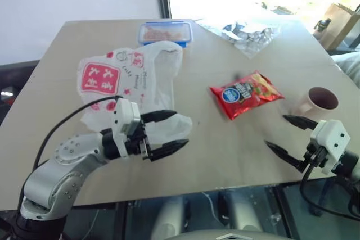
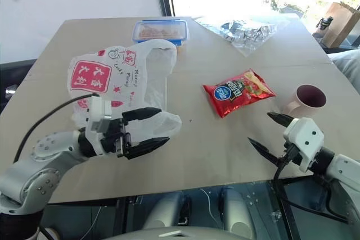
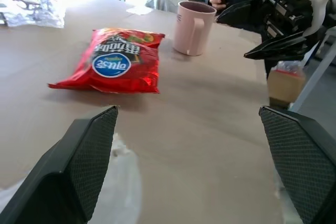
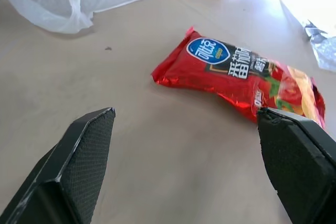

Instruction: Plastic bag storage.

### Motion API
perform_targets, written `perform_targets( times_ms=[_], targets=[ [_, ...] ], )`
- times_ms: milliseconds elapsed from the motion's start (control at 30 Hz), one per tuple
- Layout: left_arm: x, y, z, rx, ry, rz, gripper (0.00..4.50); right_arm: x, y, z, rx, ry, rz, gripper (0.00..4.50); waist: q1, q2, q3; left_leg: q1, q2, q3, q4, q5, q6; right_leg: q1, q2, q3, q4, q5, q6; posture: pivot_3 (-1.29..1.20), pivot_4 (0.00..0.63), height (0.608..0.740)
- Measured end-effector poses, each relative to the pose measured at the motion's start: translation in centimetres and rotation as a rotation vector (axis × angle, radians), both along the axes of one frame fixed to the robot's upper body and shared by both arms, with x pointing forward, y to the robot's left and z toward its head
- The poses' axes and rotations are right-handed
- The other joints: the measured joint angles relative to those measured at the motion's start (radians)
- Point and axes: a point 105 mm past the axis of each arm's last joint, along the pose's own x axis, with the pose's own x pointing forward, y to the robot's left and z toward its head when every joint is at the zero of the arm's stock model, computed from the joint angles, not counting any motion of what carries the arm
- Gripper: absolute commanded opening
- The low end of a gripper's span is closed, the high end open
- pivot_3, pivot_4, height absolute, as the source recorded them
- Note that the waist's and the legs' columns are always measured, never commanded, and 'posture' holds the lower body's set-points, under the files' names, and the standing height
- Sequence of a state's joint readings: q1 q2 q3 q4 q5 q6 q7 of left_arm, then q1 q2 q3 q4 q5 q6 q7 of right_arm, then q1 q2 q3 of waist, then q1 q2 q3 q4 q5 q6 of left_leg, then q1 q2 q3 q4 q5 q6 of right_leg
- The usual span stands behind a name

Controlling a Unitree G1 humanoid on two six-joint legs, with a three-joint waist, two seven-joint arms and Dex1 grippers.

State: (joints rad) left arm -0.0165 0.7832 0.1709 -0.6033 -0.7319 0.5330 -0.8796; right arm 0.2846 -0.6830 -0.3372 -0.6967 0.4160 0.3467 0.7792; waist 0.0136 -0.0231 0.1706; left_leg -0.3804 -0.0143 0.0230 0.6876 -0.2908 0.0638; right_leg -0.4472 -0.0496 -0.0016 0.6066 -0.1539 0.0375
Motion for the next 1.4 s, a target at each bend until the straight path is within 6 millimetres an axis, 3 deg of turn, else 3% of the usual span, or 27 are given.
perform_targets(
  times_ms=[100, 200, 367, 600, 733, 933, 1033, 1167, 1300, 1400],
  targets=[
    [0.3, -0.2, -0.1, -0.019, 0.050, 0.035, 4.50, 0.3, 0.3, -0.1, 0.001, 0.001, 0.010, 4.35, 0.000, 0.000, 0.000, -0.001, 0.000, 0.000, 0.000, 0.000, 0.000, 0.000, 0.000, 0.000, 0.000, 0.000, 0.000, 0.00, 0.150, 0.740],
    [-0.8, -1.1, 0.0, -0.133, 0.234, 0.011, 4.50, 0.4, 0.3, -0.1, -0.001, -0.003, 0.011, 4.35, -0.001, 0.000, 0.000, -0.001, 0.000, -0.001, 0.000, 0.000, 0.000, 0.000, -0.003, -0.001, 0.000, 0.000, 0.000, 0.00, 0.150, 0.740],
    [-2.4, -1.3, -1.3, -0.165, 0.530, 0.042, 4.50, 0.6, 0.1, -0.3, 0.000, 0.007, 0.004, 4.35, -0.001, 0.001, 0.001, 0.000, 0.000, -0.001, 0.000, 0.000, 0.000, 0.000, -0.002, -0.001, 0.001, 0.000, 0.000, 0.00, 0.150, 0.740],
    [2.4, -1.3, -3.7, -0.310, 0.696, 0.399, 4.50, 0.5, -0.1, -0.4, -0.012, 0.008, -0.001, 4.35, 0.002, 0.000, 0.000, 0.001, -0.001, -0.002, 0.001, 0.001, -0.001, 0.002, -0.002, -0.001, 0.001, 0.001, -0.001, 0.00, 0.150, 0.740],
    [4.5, -2.6, -3.7, -0.442, 0.784, 0.499, 4.50, 0.4, 0.0, -0.2, -0.016, 0.000, -0.007, 4.35, 0.004, 0.000, 0.000, 0.001, -0.001, -0.003, 0.001, 0.001, -0.002, 0.002, -0.003, -0.001, 0.001, 0.003, -0.004, 0.00, 0.150, 0.740],
    [7.1, -3.0, -3.6, -0.604, 0.880, 0.647, 4.50, 0.0, 0.3, 0.2, -0.027, -0.009, -0.014, 4.35, 0.003, -0.001, 0.000, 0.001, -0.002, -0.002, 0.001, 0.003, -0.005, 0.002, -0.002, 0.000, 0.001, 0.003, -0.005, 0.00, 0.150, 0.740],
    [8.1, -2.6, -3.6, -0.582, 0.822, 0.697, 3.65, 0.0, 0.2, 0.2, -0.029, -0.005, -0.032, 4.50, 0.004, -0.001, 0.000, 0.001, -0.002, -0.002, 0.001, 0.003, -0.005, 0.003, -0.001, 0.000, 0.001, 0.003, -0.005, 0.00, 0.150, 0.740],
    [8.6, -2.6, -3.5, -0.574, 0.750, 0.675, 2.03, 0.0, 0.3, 0.4, -0.029, -0.012, -0.039, 4.50, 0.003, -0.001, 0.000, 0.001, -0.003, -0.001, 0.001, 0.003, -0.005, 0.003, -0.001, 0.000, 0.001, 0.003, -0.005, 0.00, 0.150, 0.740],
    [8.0, -2.0, -1.0, -0.565, 0.588, 0.504, 0.20, 0.2, 0.5, 0.7, -0.025, -0.023, -0.045, 4.50, 0.000, -0.001, 0.000, 0.001, -0.002, -0.001, 0.001, 0.003, -0.006, 0.002, 0.000, 0.000, 0.001, 0.002, -0.004, 0.00, 0.150, 0.740],
    [7.3, -0.5, 1.4, -0.512, 0.447, 0.357, 0.06, 1.0, 1.1, 1.0, -0.009, -0.025, -0.047, 4.50, -0.002, -0.001, 0.000, 0.001, -0.001, -0.001, 0.000, 0.004, -0.006, 0.002, 0.001, 0.000, 0.001, 0.000, -0.001, 0.00, 0.150, 0.740]
  ],
)
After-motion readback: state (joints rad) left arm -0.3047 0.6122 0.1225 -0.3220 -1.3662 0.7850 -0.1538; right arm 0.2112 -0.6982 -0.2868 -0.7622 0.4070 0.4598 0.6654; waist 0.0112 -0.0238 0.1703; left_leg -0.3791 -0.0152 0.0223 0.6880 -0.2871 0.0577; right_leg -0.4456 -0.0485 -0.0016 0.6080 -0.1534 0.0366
